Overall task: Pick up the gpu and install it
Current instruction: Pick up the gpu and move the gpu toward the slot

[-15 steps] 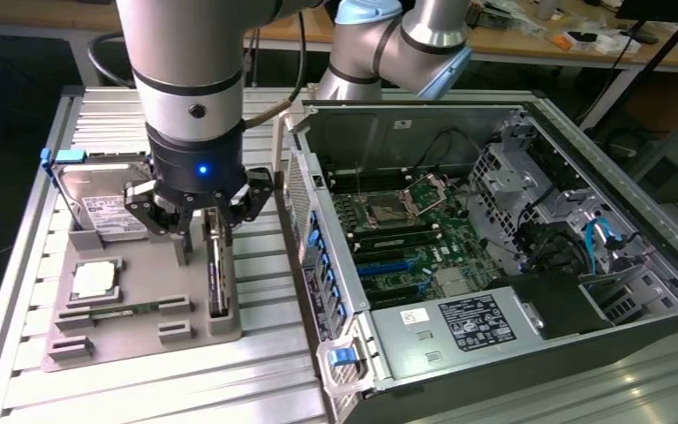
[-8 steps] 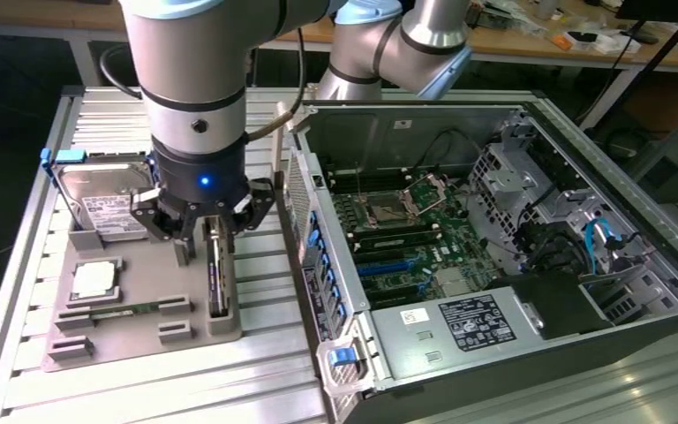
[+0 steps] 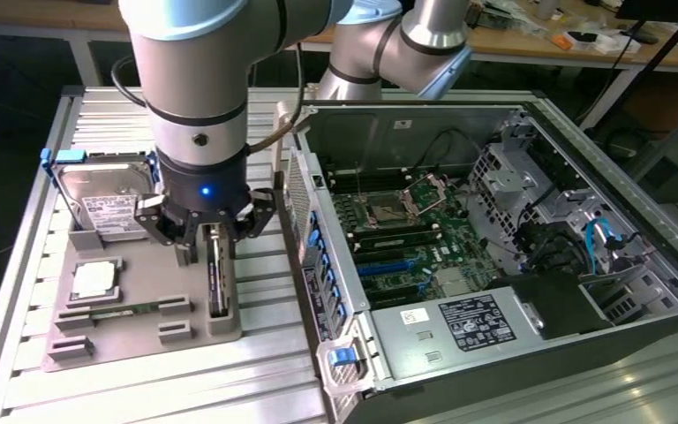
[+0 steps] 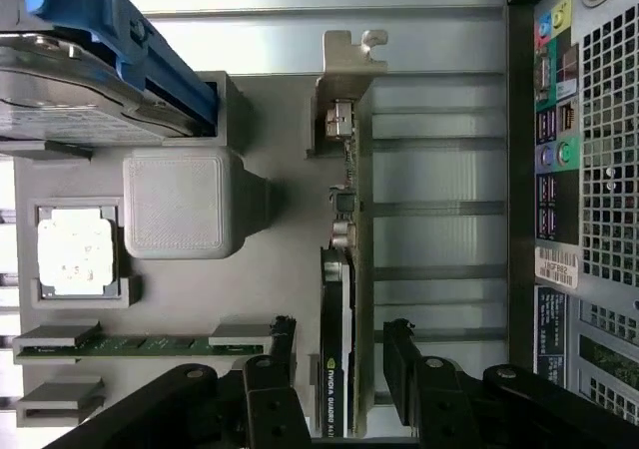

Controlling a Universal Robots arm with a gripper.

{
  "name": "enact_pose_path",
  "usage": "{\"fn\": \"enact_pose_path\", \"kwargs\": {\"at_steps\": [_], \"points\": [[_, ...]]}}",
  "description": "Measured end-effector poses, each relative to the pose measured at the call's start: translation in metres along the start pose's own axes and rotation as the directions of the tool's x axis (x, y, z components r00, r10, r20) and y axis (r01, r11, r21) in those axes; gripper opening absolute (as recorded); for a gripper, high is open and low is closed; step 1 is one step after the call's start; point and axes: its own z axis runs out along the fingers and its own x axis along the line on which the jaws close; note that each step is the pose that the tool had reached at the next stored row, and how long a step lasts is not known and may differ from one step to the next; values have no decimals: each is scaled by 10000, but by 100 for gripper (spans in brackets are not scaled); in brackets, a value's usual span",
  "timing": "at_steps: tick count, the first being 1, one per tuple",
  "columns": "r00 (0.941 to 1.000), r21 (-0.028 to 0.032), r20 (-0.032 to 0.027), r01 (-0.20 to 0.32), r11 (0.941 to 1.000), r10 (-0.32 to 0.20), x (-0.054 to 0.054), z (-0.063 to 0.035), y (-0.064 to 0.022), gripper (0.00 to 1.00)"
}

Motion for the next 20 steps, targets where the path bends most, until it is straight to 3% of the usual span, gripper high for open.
{"fn": "enact_pose_path", "kwargs": {"at_steps": [12,20], "points": [[9987,-4,17,-508,9987,508,-4,179,-4,48],[9987,-3,16,-515,9987,515,-4,181,-4,48]]}}
